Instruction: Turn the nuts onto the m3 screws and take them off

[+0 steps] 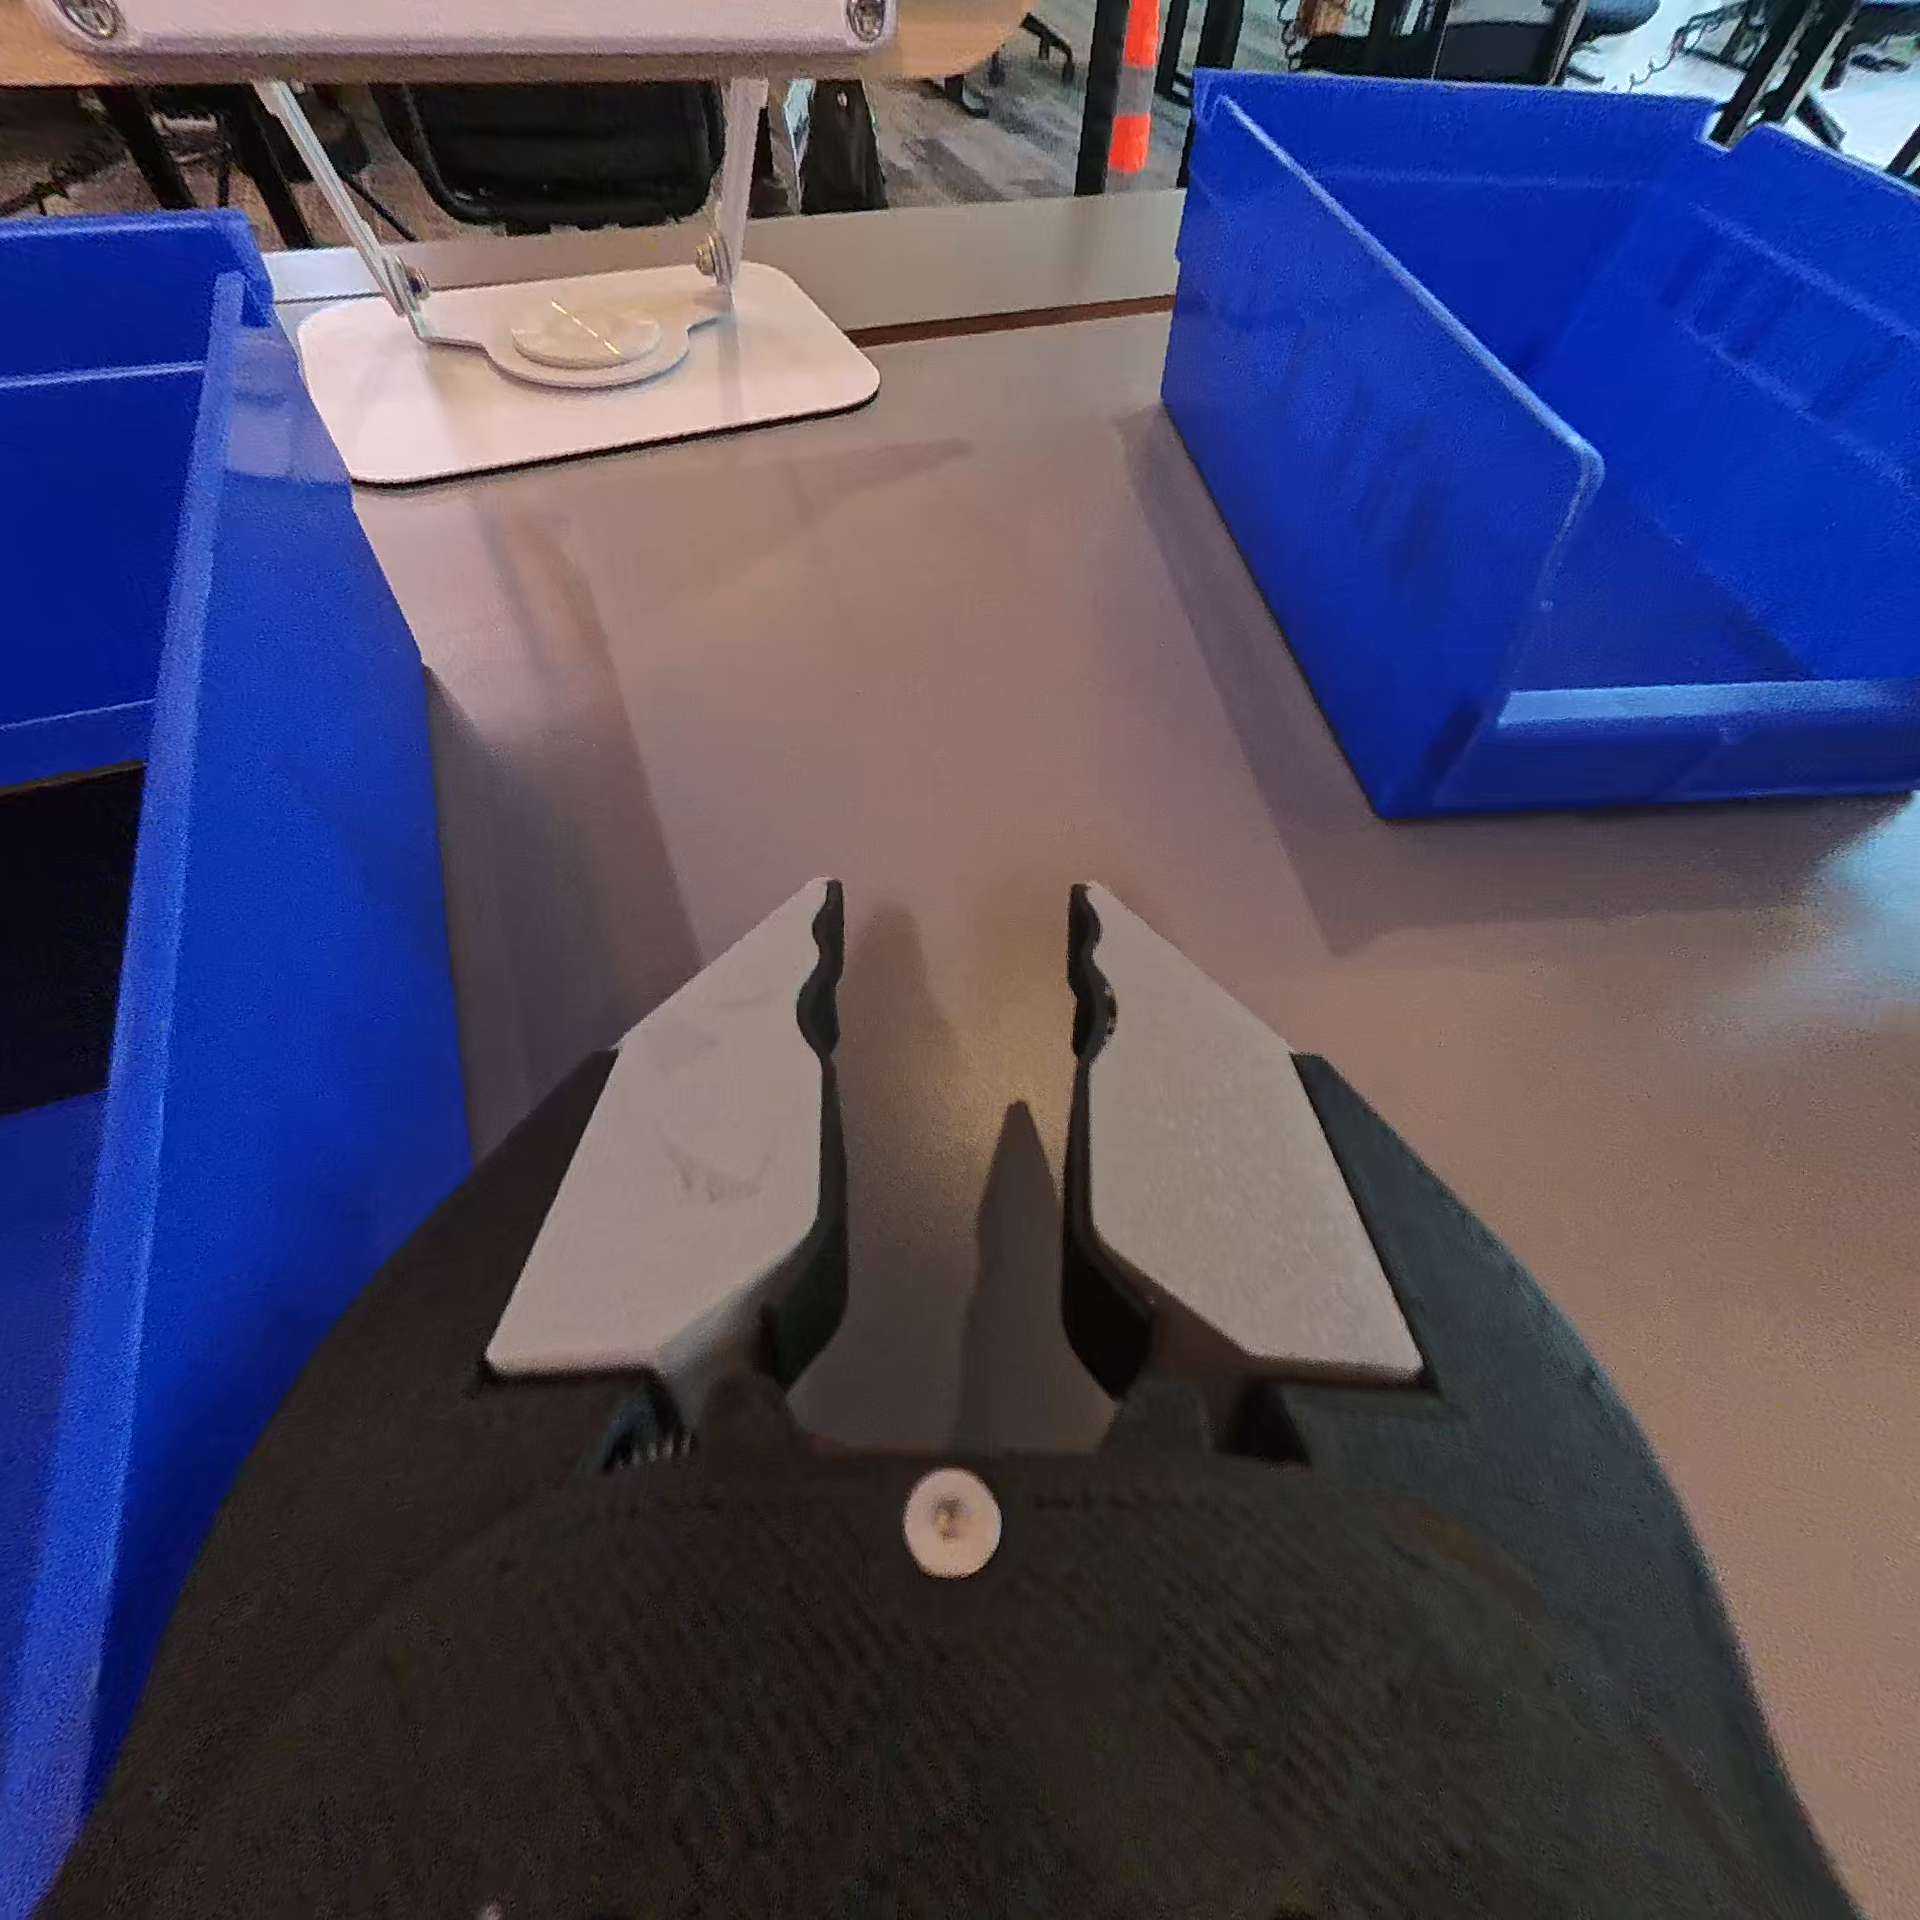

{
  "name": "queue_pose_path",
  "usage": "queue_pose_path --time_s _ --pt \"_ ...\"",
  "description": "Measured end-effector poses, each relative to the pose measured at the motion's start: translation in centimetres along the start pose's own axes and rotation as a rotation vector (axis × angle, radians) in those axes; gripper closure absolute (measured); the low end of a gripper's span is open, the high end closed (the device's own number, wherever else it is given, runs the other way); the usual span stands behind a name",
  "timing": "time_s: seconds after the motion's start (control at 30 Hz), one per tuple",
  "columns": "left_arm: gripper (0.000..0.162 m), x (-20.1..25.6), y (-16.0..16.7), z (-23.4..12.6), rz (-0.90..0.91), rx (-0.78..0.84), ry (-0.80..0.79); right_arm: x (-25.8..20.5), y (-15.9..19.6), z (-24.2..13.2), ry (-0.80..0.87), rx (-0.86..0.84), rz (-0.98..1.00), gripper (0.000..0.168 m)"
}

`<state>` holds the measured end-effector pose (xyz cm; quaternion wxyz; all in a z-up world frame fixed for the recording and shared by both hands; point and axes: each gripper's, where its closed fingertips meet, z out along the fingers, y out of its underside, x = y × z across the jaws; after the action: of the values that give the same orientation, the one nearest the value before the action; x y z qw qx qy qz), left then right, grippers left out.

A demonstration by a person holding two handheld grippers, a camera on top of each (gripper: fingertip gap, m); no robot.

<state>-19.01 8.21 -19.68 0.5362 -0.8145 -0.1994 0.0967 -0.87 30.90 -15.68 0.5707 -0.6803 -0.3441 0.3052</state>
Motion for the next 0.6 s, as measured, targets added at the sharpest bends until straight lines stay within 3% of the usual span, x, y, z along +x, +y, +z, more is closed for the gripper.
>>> queue_pose_path --time_s 0.2,0.27,0.4,0.6 --pt "0.119 0.0 0.3 0.4 0.000 -0.029 0.003 4.9 0.2 -1.1 0.256 -0.015 -0.003 0.168" --pt "0.119 -0.1 0.1 0.2 0.002 -0.011 -0.005 6.2 -0.1 -1.7 0.291 0.010 0.038 0.158" --pt "0.120 -0.8 0.5 0.5 -0.027 -0.041 -0.035 5.5 -0.5 -1.9 0.199 0.050 0.100 0.146" --pt "0.118 -1.2 0.5 1.1 0.024 -0.063 -0.063 -0.3 -1.4 -1.4 -0.066 0.089 0.043 0.139"
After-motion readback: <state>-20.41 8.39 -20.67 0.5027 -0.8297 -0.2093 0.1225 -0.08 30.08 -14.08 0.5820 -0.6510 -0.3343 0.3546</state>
